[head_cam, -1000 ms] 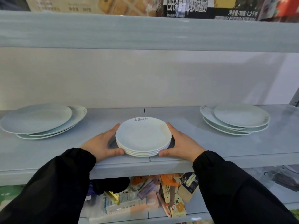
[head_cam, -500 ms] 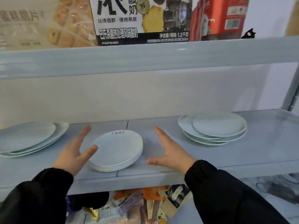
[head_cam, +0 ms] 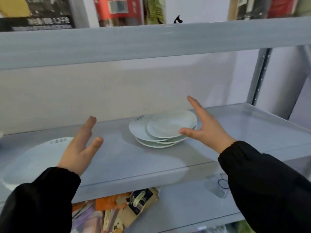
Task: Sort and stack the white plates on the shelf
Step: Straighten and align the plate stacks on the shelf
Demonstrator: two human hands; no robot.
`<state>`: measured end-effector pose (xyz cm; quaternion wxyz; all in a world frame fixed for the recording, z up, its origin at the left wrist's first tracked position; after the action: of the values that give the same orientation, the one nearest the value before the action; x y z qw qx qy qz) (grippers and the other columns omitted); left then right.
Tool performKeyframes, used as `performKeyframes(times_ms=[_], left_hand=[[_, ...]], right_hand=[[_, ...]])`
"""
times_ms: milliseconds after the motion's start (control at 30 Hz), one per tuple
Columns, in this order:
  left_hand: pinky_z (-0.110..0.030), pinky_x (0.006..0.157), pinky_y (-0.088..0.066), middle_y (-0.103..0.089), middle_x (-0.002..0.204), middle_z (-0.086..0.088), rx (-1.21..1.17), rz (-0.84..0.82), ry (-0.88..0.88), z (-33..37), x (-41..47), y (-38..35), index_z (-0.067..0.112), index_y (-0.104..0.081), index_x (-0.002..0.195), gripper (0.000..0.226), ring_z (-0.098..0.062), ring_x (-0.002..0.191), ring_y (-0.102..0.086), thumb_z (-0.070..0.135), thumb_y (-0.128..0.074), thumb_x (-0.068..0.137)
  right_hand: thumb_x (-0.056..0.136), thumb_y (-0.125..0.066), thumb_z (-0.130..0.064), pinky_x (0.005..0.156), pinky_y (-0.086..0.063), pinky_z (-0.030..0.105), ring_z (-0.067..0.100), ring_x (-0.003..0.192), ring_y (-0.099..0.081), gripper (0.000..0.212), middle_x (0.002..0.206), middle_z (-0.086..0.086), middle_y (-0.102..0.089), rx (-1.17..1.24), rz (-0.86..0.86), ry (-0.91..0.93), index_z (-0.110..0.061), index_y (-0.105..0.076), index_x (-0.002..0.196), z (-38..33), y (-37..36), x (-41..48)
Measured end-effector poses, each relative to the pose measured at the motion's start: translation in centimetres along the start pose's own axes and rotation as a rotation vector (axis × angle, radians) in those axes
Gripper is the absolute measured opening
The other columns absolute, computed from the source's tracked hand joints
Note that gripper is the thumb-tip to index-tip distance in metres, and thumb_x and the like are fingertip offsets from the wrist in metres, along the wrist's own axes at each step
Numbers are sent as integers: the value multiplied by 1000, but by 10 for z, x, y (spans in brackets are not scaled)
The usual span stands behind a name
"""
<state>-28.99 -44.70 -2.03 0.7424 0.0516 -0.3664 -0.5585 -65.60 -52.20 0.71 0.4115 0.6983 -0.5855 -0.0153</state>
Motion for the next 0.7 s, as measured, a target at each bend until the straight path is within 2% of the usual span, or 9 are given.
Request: performKeyframes(times_ms=[67,100,200,267,333,433,500,567,700], left_hand=[[-10,102,-27,-31,149,30,-28,2,53,2,0,-21,66,-24,134,74,20,126,-34,88,-44,67],[-10,100,-26,-33,148,29,-34,-7,81,1,-1,-31,65,-25,134,72,24,123,-33,86,-44,68],[-27,110,-28,-41,145,23,-78,-25,151,-9,5,-55,65,-30,131,58,5,131,-41,80,-41,75],[-33,113,-27,-44,146,17,-54,-27,199,-19,17,-71,55,-32,140,64,-4,132,-42,78,-40,80],[-33,115,-25,-43,146,18,-72,-22,234,-26,33,-85,51,-34,142,61,-4,133,-41,73,-42,86],[-41,117,-26,-45,143,24,-194,23,260,-45,56,-98,71,-44,118,36,-1,135,-39,73,-46,82],[-41,117,-26,-47,142,25,-227,36,264,-58,61,-100,73,-48,112,29,0,134,-39,64,-46,84],[-39,117,-25,-46,141,27,-199,32,272,-59,59,-100,70,-46,119,34,2,134,-39,57,-45,87],[-29,117,-21,-38,149,22,-72,-42,206,-58,62,-105,39,-37,145,45,5,137,-32,40,-44,100]], right_hand=[[74,-78,-53,117,-14,22,-2,150,-7,107,159,-27,-10,22,1,-51,-41,-12,158,26,12,1],[71,-75,-58,117,-15,24,-2,150,-8,109,162,-24,-10,35,-5,-75,-42,-11,158,38,13,1],[75,-73,-58,116,-17,25,1,150,-11,105,166,-17,-11,74,-33,-136,-41,-11,158,67,13,7],[82,-70,-55,113,-20,25,4,149,-16,97,165,-18,-13,106,-37,-179,-41,-11,158,82,13,15],[83,-67,-62,115,-23,29,9,149,-21,92,163,-20,-18,179,-17,-226,-44,-15,157,93,11,23],[72,-64,-76,117,-26,33,9,149,-24,95,160,-23,-22,308,59,-261,-51,-21,154,109,2,29],[70,-61,-78,115,-27,32,5,146,-26,95,159,-26,-23,285,48,-241,-53,-21,153,116,-1,31],[75,-61,-77,112,-28,29,2,142,-27,89,157,-31,-23,249,0,-217,-55,-21,152,120,-3,33],[85,-66,-59,107,-30,25,2,141,-36,75,154,-28,-34,253,-54,-226,-50,-31,151,131,-8,37]])
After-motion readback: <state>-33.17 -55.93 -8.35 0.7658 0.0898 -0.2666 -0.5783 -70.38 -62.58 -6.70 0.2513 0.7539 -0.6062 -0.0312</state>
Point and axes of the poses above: each hand's wrist, its own x-axis towards the middle knuckle, its own y-axis out of the back of the hand, z = x × y, the point moved 7 cm from there along x, towards the middle knuckle
